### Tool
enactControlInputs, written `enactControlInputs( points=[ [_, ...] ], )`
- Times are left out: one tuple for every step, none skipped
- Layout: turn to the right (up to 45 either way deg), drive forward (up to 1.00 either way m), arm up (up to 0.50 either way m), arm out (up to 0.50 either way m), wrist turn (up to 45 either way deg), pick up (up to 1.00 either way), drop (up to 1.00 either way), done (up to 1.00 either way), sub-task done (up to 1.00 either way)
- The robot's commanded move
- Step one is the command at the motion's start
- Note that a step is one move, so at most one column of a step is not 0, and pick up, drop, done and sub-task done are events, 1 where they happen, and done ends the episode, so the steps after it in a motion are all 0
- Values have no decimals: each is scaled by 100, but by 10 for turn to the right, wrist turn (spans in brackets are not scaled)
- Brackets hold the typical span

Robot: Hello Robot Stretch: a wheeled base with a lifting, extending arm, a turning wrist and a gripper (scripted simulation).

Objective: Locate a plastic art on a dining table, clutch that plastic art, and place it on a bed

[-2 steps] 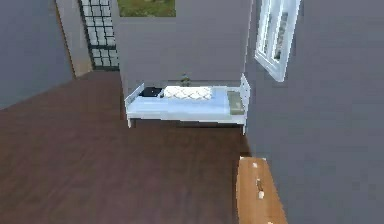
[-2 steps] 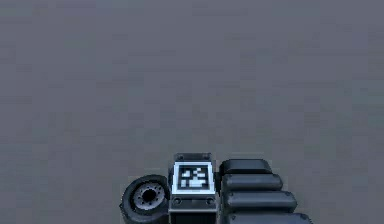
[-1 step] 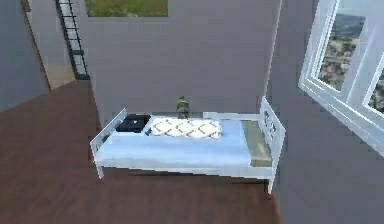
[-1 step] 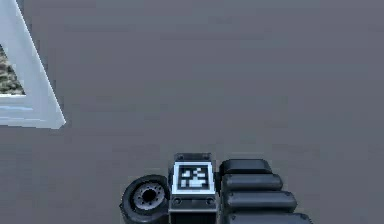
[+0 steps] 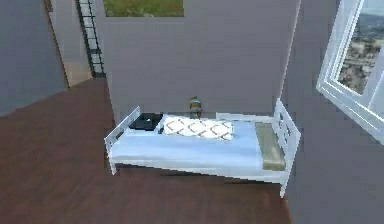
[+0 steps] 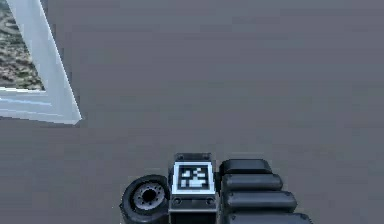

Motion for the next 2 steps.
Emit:
enactControlInputs(
  points=[
    [0,85,0,0,0,0,0,0,0],
    [-450,0,0,0,0,0,0,0,0]
  ],
)
